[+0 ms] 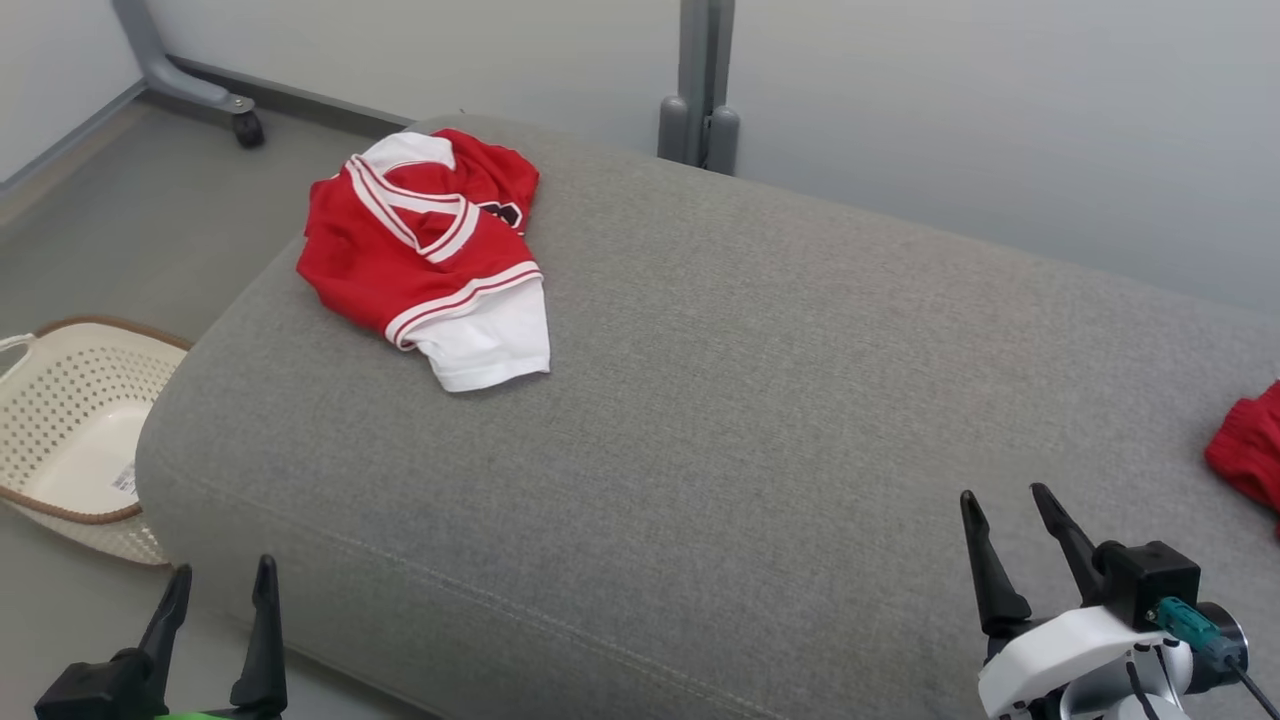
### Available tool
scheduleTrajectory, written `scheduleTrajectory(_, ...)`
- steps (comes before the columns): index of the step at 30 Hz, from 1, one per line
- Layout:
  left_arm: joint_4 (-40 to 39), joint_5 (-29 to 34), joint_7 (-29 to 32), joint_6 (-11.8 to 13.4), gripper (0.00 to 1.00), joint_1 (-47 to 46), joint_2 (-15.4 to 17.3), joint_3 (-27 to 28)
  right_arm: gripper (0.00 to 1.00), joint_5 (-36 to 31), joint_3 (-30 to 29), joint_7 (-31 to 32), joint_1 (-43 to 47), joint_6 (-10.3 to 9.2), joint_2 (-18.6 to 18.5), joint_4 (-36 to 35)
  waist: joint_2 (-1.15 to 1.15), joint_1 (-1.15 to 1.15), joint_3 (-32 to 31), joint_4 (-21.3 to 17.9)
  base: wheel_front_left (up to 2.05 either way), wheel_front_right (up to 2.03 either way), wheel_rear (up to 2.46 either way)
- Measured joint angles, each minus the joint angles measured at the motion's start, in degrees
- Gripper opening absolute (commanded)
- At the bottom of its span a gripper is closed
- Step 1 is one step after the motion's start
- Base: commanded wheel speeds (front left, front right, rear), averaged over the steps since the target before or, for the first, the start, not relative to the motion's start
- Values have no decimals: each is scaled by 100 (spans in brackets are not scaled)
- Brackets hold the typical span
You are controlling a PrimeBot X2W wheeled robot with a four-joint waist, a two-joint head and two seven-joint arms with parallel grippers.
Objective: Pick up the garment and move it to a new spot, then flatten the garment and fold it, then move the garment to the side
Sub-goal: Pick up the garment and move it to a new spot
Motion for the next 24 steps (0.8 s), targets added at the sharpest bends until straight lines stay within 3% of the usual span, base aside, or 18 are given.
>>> scheduleTrajectory(7, -101, -46, 0, 0, 100, 171, -31, 246, 100, -42, 181, 10, -19, 7, 67, -21, 0, 0, -25, 366, 0, 0, 0)
scheduleTrajectory(16, -328, -282, 0, -87, 100, 197, -168, 502, 100, -221, 218, 126, -181, 7, 4, -254, 0, 0, 243, 308, 0, 0, 0)
scheduleTrajectory(21, -443, -964, -1, -354, 100, -59, -382, 664, 100, -303, 171, 208, -316, -1, -127, -438, 0, 0, 482, 242, 0, 0, 0)
scheduleTrajectory(24, -546, -1828, 121, -570, 100, -398, -646, 820, 100, -403, 132, 289, -448, -2, -237, -605, 0, 0, 654, 211, 0, 0, 0)
